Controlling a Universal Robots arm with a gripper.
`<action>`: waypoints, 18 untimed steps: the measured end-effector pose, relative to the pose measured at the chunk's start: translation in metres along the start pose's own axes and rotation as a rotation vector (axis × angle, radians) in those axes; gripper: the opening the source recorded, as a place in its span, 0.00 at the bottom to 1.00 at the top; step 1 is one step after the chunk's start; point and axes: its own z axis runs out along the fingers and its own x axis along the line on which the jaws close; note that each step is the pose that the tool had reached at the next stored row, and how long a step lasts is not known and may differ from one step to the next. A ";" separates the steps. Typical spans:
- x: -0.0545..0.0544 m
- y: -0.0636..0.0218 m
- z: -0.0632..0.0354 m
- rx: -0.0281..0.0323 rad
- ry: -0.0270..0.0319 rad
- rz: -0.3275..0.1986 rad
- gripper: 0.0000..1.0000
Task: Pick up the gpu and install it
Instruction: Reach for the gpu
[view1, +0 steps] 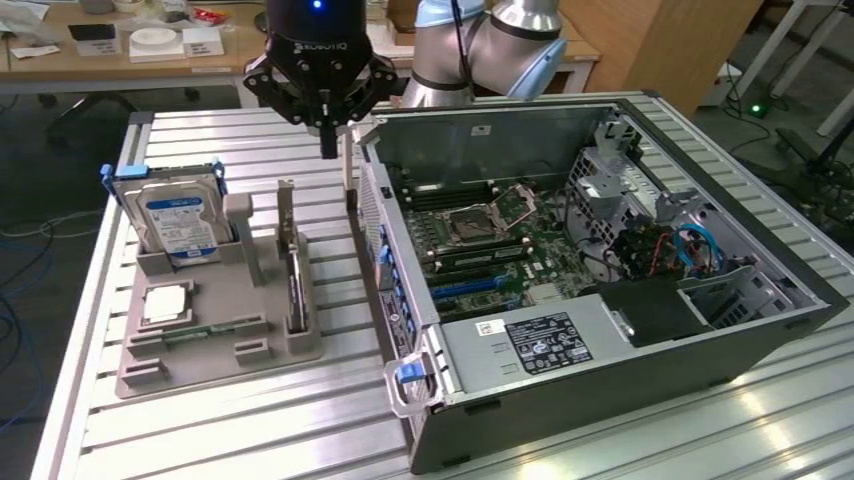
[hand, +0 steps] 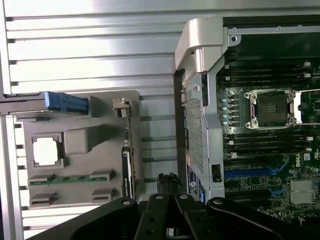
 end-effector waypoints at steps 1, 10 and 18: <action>0.001 -0.0004 -0.0001 0.0001 0.0000 0.000 0.10; 0.010 -0.0026 -0.0003 -0.0001 -0.0001 0.000 0.10; 0.017 -0.0040 -0.0005 0.0000 -0.0001 0.000 0.10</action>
